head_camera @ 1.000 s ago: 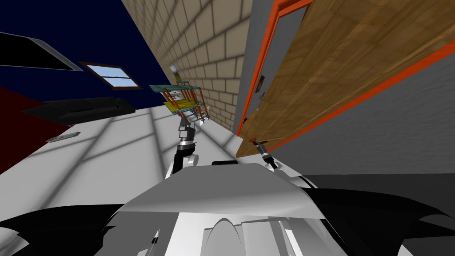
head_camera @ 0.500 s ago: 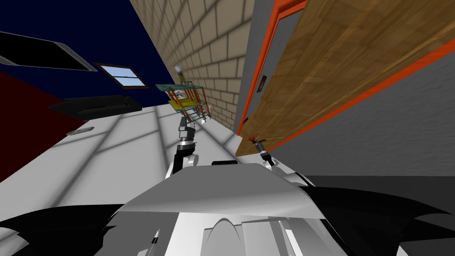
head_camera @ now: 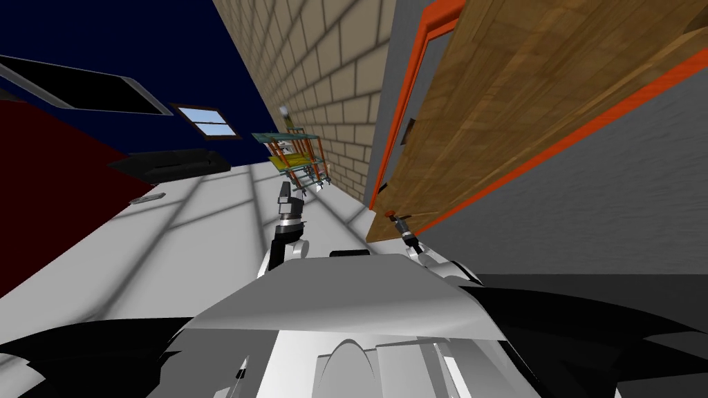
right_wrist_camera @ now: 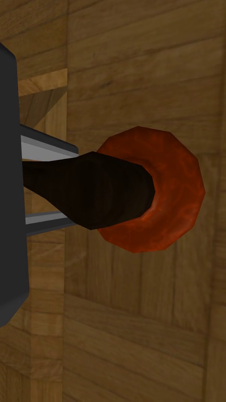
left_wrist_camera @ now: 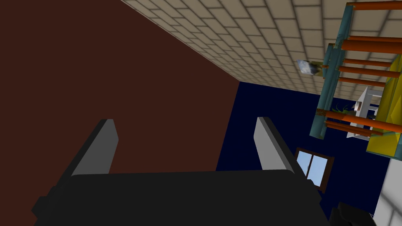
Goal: Pull the door open
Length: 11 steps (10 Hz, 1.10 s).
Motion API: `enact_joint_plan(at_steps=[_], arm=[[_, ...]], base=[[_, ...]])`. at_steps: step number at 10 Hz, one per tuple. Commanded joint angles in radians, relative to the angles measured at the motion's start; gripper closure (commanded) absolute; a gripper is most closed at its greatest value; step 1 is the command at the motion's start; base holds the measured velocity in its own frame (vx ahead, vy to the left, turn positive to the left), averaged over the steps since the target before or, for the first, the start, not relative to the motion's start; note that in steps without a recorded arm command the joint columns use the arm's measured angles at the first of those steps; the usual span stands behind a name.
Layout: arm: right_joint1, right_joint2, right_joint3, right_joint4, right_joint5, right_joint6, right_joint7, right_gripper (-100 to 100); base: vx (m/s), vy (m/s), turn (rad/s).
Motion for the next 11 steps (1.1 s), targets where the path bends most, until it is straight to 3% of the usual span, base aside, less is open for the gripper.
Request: enact_joint_plan(at_steps=[1,3,4,5,6,7,11], arm=[[-0.019,0.014,-0.001,-0.006,0.001,0.032,0.011,100],[-0.048,0.027,-0.003,0.006,0.002,0.053,0.02,100],[-0.048,0.027,-0.003,-0.015,0.002,0.053,0.02,100],[-0.048,0.027,-0.003,0.003,0.002,0.053,0.02,100],[-0.075,0.04,-0.004,0.018,0.003,0.072,0.029,100],[-0.075,0.04,-0.004,0.018,0.003,0.072,0.029,100],[-0.133,0.066,-0.006,0.042,0.005,0.114,0.048,100]], base=[[-0.137,-0.059,0.102],[-0.189,-0.092,0.139],[-0.115,-0.059,0.031],[-0.038,-0.026,0.002],[-0.131,-0.03,0.097],[-0.122,-0.073,0.076],[-0.153,-0.102,0.098]])
